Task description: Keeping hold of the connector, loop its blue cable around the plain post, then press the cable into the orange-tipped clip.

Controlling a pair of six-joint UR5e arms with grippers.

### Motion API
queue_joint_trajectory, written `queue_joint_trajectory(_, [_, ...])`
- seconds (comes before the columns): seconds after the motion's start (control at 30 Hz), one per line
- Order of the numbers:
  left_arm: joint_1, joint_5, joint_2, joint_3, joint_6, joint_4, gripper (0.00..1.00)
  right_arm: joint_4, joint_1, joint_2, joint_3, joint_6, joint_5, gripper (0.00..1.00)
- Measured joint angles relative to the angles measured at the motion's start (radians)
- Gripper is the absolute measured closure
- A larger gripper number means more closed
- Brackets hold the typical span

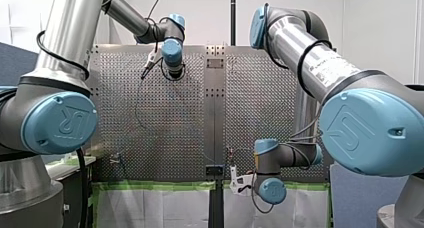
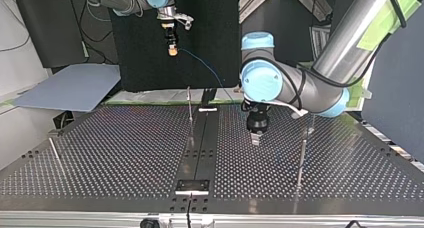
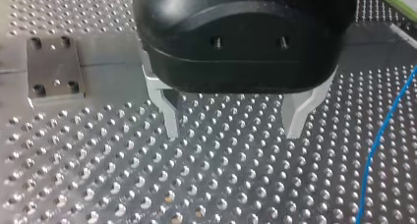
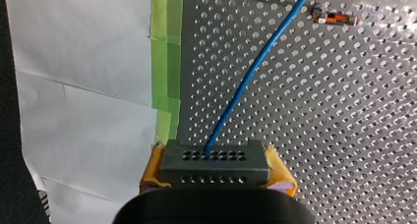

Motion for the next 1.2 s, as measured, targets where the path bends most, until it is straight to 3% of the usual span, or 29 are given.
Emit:
queue_joint_trajectory(0.43, [0.01,-0.007,-0.077,0.012,0.001,0.002,0.0,-0.001,0.005,0.0,0.0,0.0,0.0,1.0])
queue_joint_trajectory(0.83, [0.017,-0.042,-0.089,0.027,-0.006,0.018,0.0,-0.003,0.005,0.0,0.0,0.0,-0.002,1.0])
queue_joint_trajectory(1.2, [0.012,-0.076,-0.18,0.065,-0.01,0.023,0.0,-0.004,0.008,0.0,0.0,0.0,-0.006,1.0])
